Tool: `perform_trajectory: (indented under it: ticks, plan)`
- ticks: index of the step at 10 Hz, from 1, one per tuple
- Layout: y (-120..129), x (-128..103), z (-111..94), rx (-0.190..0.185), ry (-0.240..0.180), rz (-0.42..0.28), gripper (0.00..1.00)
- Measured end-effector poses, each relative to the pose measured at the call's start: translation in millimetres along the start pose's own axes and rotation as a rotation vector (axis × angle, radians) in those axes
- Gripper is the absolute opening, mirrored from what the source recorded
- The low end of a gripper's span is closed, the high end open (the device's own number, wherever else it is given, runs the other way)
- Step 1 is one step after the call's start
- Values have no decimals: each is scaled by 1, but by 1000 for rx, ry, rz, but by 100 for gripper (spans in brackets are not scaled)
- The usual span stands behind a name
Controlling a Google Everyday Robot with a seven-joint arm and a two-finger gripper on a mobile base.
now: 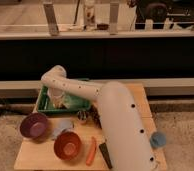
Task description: Place banana in purple bowl
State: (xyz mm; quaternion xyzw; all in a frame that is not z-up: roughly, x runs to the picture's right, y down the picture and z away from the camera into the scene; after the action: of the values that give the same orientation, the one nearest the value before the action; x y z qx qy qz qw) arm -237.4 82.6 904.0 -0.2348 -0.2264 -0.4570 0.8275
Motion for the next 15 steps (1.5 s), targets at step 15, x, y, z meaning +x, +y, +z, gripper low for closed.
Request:
perform_trajectory:
  ticks: [15]
  plan:
    - [-48,-163,-83,254,-538,-620,0]
